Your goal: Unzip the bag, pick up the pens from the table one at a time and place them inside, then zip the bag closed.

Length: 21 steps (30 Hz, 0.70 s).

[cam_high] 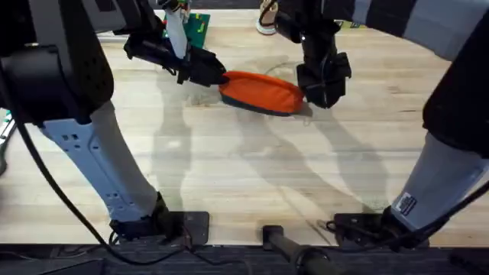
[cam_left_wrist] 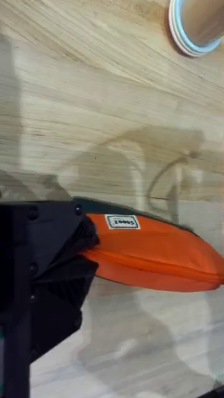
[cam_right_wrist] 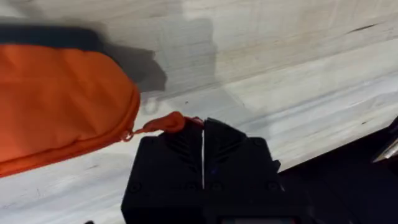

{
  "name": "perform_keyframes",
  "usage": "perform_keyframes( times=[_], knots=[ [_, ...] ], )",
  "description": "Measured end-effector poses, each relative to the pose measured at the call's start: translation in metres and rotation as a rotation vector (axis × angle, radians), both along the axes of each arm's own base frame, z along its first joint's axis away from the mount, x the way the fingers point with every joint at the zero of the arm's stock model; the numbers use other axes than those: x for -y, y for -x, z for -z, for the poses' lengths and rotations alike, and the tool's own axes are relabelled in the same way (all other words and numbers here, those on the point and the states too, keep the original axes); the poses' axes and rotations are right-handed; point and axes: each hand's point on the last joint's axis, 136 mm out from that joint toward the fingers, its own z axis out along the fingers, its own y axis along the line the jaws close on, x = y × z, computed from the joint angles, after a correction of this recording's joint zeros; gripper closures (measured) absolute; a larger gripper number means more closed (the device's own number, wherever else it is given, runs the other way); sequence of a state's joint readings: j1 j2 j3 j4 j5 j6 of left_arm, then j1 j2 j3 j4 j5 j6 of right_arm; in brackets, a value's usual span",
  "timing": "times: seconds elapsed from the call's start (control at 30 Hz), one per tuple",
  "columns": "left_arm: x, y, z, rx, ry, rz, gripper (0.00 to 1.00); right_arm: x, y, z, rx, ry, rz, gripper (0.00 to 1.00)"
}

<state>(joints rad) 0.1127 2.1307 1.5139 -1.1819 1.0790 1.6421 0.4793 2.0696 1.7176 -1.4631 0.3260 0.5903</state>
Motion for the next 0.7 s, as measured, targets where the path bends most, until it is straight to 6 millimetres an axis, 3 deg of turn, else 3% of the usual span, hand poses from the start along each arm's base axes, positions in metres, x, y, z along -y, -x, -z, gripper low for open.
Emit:
perform_keyframes(
  times=[0.17, 0.4, 0.43, 0.63, 0.7],
  knots=[
    [0.000, 0.000, 0.000, 0.000, 0.000, 0.000, 0.959, 0.000, 0.000, -0.006, 0.017, -0.006, -0.001, 0.970],
    [0.000, 0.000, 0.000, 0.001, -0.001, 0.000, 0.959, 0.002, 0.000, -0.058, 0.163, -0.077, -0.012, 0.970],
    [0.000, 0.000, 0.000, 0.001, -0.001, 0.000, 0.959, 0.005, 0.004, -0.066, 0.169, -0.073, -0.020, 0.931],
    [-0.001, 0.000, 0.000, 0.000, -0.002, -0.001, 0.959, 0.020, 0.018, -0.090, 0.183, -0.055, -0.022, 0.078],
    [-0.001, 0.000, 0.000, 0.000, -0.002, -0.001, 0.959, 0.022, 0.020, -0.091, 0.174, -0.048, -0.026, 0.013]
  ],
)
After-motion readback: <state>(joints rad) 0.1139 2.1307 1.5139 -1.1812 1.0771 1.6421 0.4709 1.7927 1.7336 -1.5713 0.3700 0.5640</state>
